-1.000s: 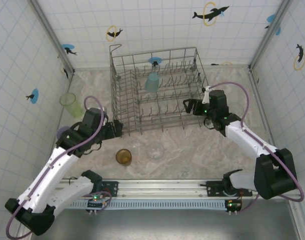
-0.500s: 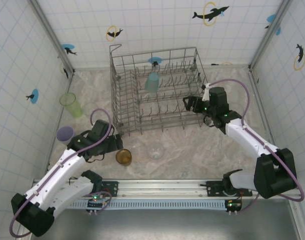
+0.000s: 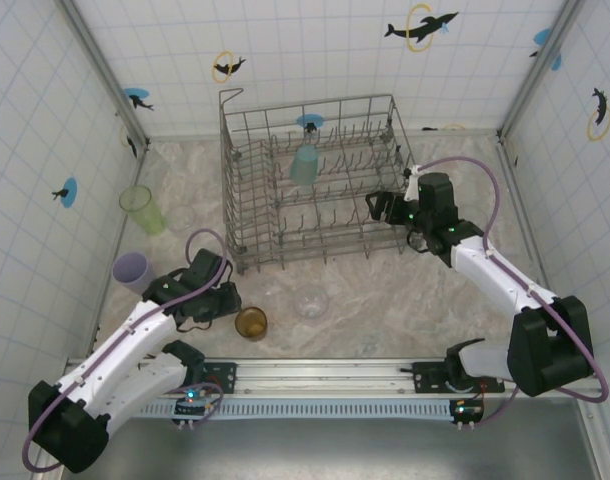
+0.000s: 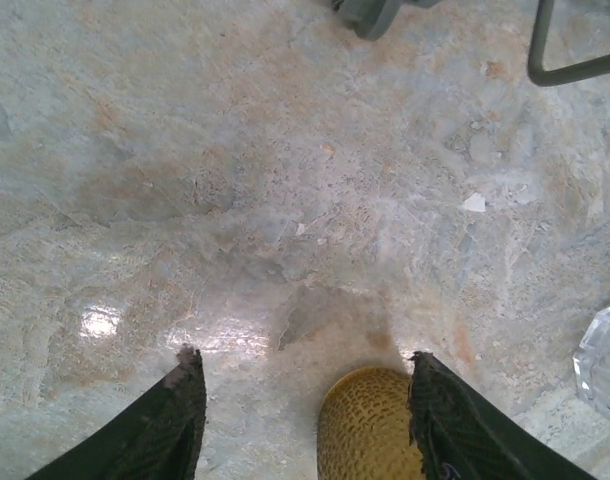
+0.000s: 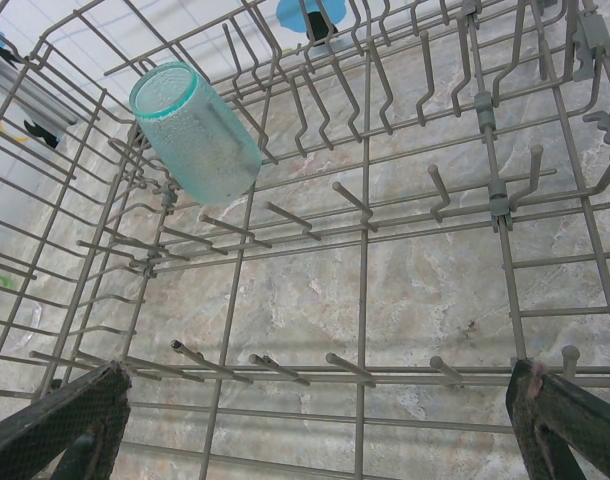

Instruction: Load the cups into the dish rack

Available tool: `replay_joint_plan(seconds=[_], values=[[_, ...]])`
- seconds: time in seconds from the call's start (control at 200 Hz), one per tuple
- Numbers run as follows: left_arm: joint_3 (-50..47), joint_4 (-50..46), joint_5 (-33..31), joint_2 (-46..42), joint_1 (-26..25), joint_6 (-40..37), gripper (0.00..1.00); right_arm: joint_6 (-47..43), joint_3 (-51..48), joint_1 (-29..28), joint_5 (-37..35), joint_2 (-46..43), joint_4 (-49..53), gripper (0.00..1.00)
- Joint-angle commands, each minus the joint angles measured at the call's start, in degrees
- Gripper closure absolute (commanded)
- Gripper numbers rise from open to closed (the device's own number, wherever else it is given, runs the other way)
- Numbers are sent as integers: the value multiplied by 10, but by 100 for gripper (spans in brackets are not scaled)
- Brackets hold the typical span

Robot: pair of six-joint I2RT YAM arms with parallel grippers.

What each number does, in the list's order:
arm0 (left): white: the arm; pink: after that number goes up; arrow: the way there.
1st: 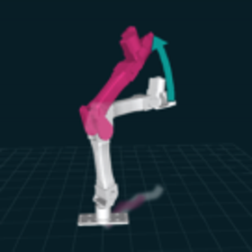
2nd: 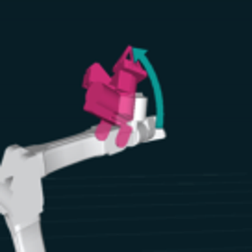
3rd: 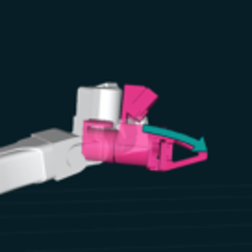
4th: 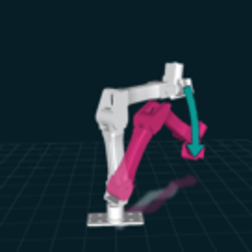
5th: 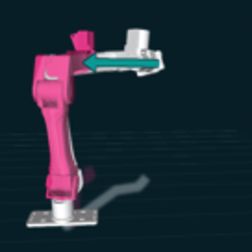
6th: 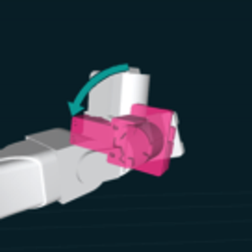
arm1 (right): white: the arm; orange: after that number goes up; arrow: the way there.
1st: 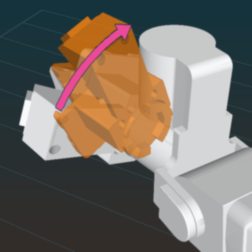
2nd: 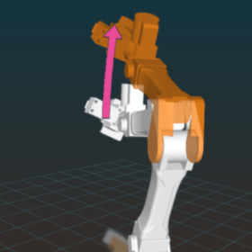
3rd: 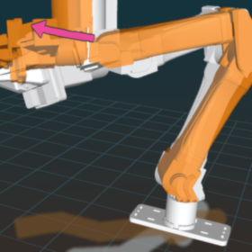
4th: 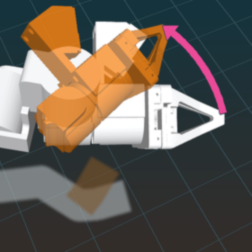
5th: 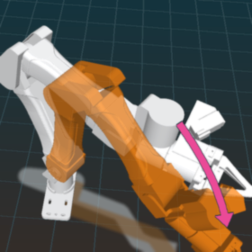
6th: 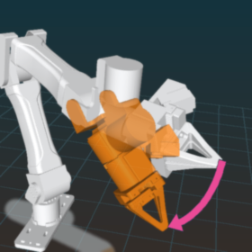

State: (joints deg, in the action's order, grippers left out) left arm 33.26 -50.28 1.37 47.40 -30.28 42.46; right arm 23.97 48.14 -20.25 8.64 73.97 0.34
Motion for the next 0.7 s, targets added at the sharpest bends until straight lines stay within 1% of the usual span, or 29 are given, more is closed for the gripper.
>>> replay_joint_plan(seconds=[0.0, 0.055, 0.095, 0.165, 0.235, 0.365, 0.455, 0.5, 0.641, 0.696], values=[[-13, 10, 21, 1, 0, 8, 48, -2, 23, -1, -6, 3, 10, 0], [-16, 13, 25, 0, 0, 9, 47, -4, 22, -1, -6, 2, 10, 0], [-14, 12, 22, 1, -1, 10, 43, -4, 22, 0, -7, 1, 11, 0], [-3, 6, 13, 0, -1, 10, 38, -4, 20, 1, -6, 0, 10, 0], [15, -2, 10, -3, -1, 10, 27, -4, 20, 1, -6, 0, 11, 0], [48, -26, -2, -9, 0, 2, 19, -5, 18, 1, -6, -2, 12, 0], [53, -38, 1, -11, 0, -5, 19, -5, 15, 2, -5, -3, 12, 0], [50, -38, 13, -12, 0, -10, 20, -6, 12, 2, -4, -4, 10, 0], [20, -13, 83, -20, -1, -41, 34, -6, 6, 4, -4, -6, 9, 0], [11, -18, 87, -16, -1, -48, 38, -5, 4, 4, -3, -6, 6, 0]])
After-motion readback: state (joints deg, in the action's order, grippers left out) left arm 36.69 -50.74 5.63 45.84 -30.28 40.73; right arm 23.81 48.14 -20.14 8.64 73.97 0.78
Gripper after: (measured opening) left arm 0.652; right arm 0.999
